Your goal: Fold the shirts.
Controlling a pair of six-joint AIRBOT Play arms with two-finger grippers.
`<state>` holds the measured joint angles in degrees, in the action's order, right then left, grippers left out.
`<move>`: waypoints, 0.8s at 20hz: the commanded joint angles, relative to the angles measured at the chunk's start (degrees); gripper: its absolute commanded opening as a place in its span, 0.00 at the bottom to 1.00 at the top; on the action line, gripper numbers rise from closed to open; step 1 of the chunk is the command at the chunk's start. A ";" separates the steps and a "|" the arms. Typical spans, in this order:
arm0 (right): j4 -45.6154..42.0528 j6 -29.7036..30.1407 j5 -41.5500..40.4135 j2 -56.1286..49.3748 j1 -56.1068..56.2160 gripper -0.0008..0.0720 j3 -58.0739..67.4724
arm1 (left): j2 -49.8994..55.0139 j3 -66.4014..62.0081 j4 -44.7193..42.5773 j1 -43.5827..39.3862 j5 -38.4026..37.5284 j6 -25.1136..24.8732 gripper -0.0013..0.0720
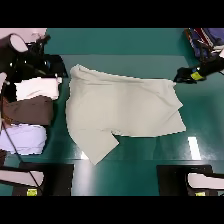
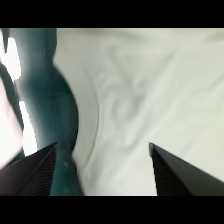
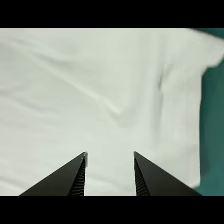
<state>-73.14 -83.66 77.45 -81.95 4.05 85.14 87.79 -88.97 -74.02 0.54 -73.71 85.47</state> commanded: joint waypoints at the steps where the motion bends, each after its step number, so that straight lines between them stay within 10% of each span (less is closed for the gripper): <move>1: 0.15 0.74 0.76 9.97 -2.97 0.49 -9.97 | -13.14 20.44 -1.57 -0.02 2.36 0.07 0.92; 8: 0.17 0.68 -2.73 23.02 -4.90 0.49 -22.71 | -34.23 54.93 7.26 -0.02 6.80 3.19 0.92; 16: 5.01 0.66 -2.60 25.51 -4.87 0.49 -24.83 | -34.62 62.36 16.06 -6.29 19.63 1.77 0.92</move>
<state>-69.80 -82.98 74.78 -57.14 -0.78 60.86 53.69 -28.64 -60.16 -3.11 -59.64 87.13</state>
